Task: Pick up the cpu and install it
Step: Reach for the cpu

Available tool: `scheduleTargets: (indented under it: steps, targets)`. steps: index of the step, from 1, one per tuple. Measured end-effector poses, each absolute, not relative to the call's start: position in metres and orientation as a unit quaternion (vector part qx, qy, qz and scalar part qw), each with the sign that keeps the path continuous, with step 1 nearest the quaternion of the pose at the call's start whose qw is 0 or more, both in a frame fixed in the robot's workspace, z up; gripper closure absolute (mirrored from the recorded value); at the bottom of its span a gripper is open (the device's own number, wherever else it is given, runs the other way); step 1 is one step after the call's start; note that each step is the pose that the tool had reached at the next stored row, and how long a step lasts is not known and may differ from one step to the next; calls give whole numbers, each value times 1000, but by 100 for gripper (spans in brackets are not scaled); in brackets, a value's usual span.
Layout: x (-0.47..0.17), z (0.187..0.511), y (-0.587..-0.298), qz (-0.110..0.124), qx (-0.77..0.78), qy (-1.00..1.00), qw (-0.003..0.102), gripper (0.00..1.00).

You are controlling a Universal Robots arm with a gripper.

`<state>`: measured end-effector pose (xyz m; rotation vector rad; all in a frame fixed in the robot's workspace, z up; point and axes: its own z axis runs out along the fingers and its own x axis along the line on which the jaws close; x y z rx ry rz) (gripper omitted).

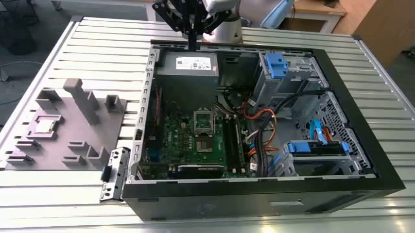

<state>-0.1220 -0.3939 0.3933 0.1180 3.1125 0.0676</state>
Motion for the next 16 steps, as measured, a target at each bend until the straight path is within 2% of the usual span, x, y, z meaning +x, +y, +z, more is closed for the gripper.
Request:
scheduleTargets:
  steps: [16]
  targets:
    - [-128, 393, -394, 22, 38, 999, 13, 89]
